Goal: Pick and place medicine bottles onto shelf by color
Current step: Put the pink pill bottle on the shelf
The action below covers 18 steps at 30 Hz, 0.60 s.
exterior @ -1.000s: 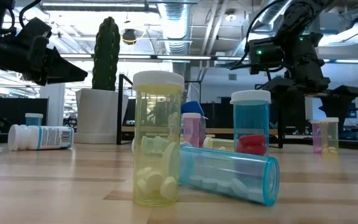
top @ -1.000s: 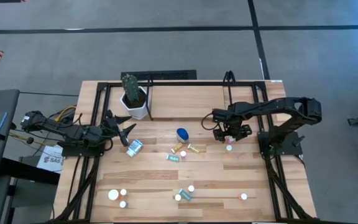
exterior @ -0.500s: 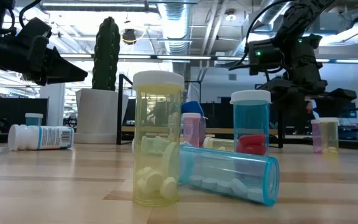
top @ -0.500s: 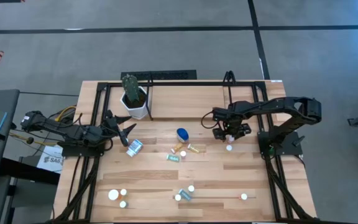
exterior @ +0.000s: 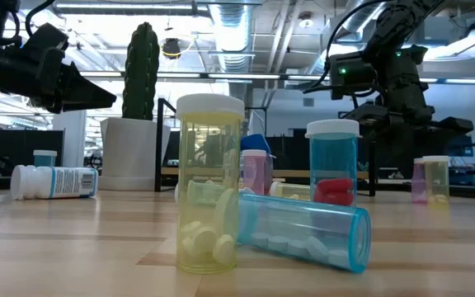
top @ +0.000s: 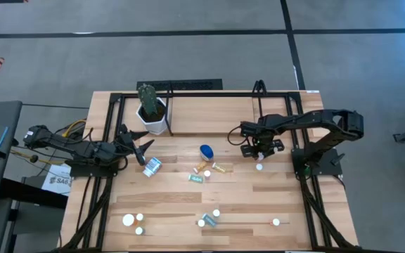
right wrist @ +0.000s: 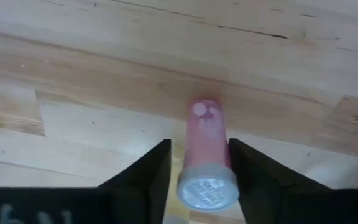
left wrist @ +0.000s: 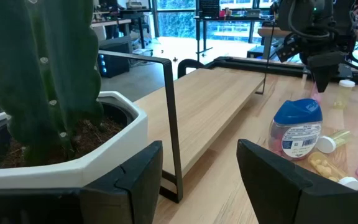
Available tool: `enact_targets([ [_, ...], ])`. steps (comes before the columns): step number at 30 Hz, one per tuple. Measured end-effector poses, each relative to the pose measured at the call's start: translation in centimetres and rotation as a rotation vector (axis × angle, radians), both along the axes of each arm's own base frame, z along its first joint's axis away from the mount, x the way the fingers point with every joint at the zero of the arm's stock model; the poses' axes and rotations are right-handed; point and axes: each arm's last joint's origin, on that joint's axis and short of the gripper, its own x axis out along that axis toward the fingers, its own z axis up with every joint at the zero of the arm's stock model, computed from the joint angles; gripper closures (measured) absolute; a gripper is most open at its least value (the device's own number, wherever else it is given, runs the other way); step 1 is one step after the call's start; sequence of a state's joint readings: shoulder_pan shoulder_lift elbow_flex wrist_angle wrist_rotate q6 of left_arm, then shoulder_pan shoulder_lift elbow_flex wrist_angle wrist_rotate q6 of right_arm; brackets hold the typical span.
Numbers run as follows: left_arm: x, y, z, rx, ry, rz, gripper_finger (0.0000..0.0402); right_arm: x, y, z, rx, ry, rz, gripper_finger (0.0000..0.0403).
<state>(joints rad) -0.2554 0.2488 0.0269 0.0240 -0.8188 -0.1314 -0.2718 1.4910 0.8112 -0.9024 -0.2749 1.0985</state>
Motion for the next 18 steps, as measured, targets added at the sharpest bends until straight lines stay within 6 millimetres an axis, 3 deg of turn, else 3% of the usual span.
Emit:
enact_targets([
  [7,0.0,0.0,0.0,0.000,0.000,0.000,0.0206,0.3,0.0,0.4,0.007,-0.005,-0.013,0.0290],
  [18,0.0,0.0,0.0,0.000,0.000,0.000,0.0206,2.7,-0.3,6.0,-0.073,-0.044,-0.054,0.0264],
])
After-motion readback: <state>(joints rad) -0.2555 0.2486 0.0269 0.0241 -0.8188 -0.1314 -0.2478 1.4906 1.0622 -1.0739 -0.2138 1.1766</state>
